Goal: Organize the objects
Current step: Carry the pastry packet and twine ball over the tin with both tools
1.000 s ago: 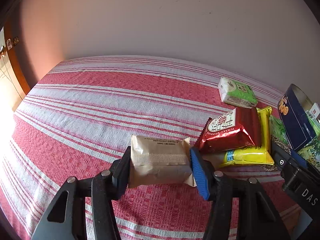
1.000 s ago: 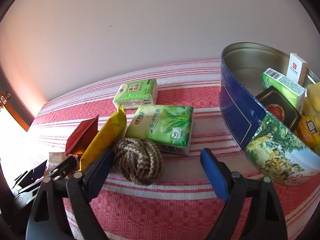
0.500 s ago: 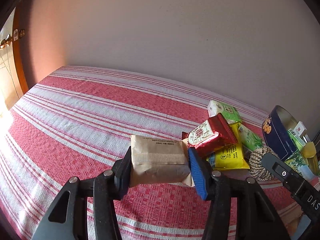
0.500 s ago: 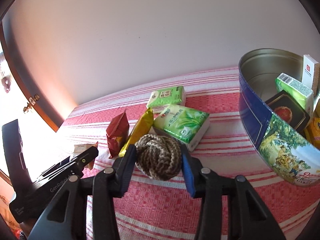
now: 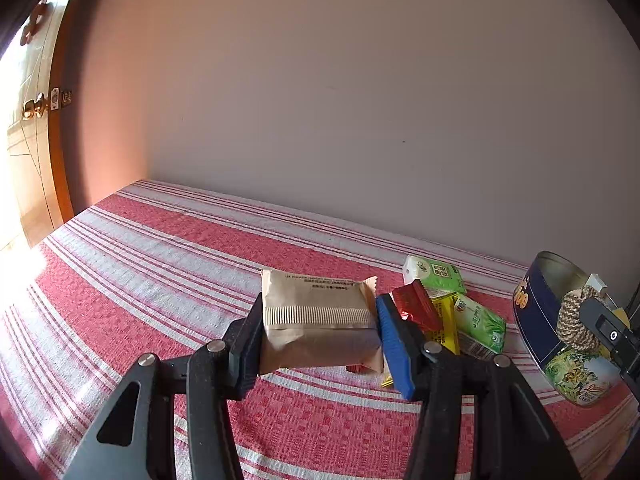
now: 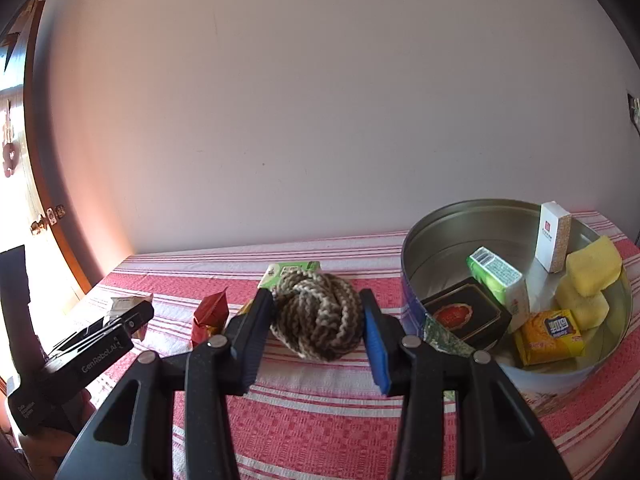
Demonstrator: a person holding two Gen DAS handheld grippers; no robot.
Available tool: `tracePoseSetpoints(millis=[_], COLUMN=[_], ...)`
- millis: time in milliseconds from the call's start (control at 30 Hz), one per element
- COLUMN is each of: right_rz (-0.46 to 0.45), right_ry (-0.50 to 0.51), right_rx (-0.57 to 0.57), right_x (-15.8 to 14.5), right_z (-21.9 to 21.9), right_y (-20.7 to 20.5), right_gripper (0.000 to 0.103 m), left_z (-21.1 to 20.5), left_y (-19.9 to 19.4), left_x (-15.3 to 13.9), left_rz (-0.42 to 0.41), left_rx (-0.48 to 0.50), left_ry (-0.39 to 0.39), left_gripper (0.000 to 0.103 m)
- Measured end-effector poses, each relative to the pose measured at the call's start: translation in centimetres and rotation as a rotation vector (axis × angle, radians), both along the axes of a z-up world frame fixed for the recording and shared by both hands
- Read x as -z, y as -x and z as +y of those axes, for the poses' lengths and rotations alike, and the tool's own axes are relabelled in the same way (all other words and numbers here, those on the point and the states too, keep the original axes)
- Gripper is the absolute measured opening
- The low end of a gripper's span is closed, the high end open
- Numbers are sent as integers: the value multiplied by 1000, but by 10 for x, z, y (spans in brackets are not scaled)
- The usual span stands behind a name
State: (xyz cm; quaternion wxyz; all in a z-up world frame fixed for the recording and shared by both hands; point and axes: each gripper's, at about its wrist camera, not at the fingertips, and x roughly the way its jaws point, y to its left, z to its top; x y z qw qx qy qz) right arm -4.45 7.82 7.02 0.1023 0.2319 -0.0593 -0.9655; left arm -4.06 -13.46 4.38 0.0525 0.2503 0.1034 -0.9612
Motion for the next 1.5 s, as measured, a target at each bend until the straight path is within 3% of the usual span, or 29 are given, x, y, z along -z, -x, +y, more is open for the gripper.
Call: tracePoseSetpoints(millis=[267, 500, 867, 1500], right_rz=[110, 150, 186, 193], right_ry=[-77, -106, -109, -151], right_rx=[32, 97, 186, 317], right_x=[-17, -21, -28, -34], right_z=[18, 52, 111, 176], right_y=[-19, -24, -22, -4], right_gripper=[44, 44, 44, 44], left_z=[41, 83, 140, 210], left_y=[-5, -7, -5, -3], left_x=[-7, -13, -32, -45], left_rz=[15, 30, 65, 105], left_rx=[26, 71, 136, 243], left_ry=[63, 81, 106, 124], left_gripper=[54, 54, 54, 54])
